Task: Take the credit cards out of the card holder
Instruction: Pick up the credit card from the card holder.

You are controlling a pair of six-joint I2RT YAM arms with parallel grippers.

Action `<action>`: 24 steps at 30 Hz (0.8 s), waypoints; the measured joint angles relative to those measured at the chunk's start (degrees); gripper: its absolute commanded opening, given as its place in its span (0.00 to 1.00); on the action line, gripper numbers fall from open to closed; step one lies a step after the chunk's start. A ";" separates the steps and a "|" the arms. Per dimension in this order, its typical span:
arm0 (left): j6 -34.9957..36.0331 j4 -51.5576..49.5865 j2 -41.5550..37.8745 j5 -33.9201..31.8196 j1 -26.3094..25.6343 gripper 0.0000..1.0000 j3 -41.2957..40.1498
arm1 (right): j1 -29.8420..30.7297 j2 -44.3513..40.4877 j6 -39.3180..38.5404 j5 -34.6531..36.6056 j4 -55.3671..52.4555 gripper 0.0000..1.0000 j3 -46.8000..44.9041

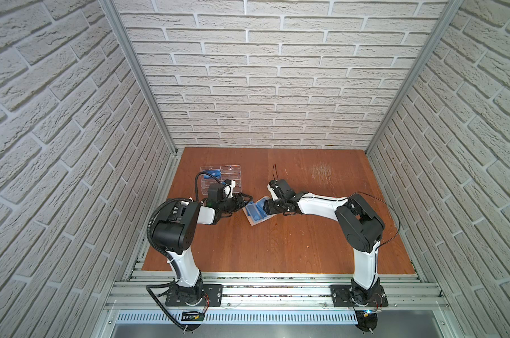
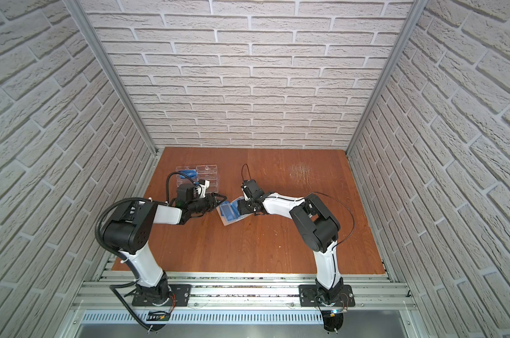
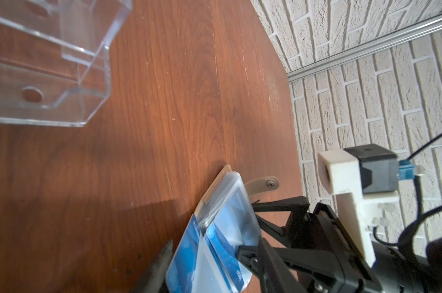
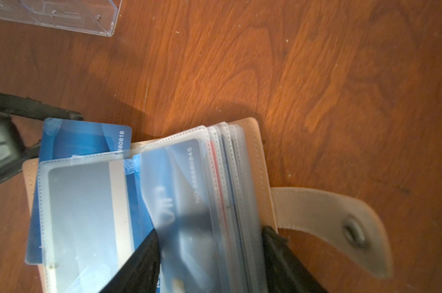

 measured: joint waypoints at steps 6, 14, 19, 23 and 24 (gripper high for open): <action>1.81 -3.58 0.42 -0.13 -0.11 0.47 1.79 | 0.00 0.00 0.00 0.00 0.24 0.62 -0.11; 4.26 -8.90 0.22 -1.44 -1.16 0.46 3.85 | 0.00 0.02 0.00 0.02 0.33 0.61 -0.13; 5.92 -13.86 -0.81 -3.17 -1.51 0.45 5.38 | -0.09 0.02 0.00 0.00 0.35 0.61 -0.13; 6.40 -16.68 -1.40 -4.63 -1.55 0.45 6.21 | -0.09 0.02 -0.02 0.00 0.35 0.60 -0.13; 6.45 -17.27 -1.40 -4.85 -1.60 0.45 6.49 | -0.09 0.02 -0.02 0.00 0.35 0.60 -0.11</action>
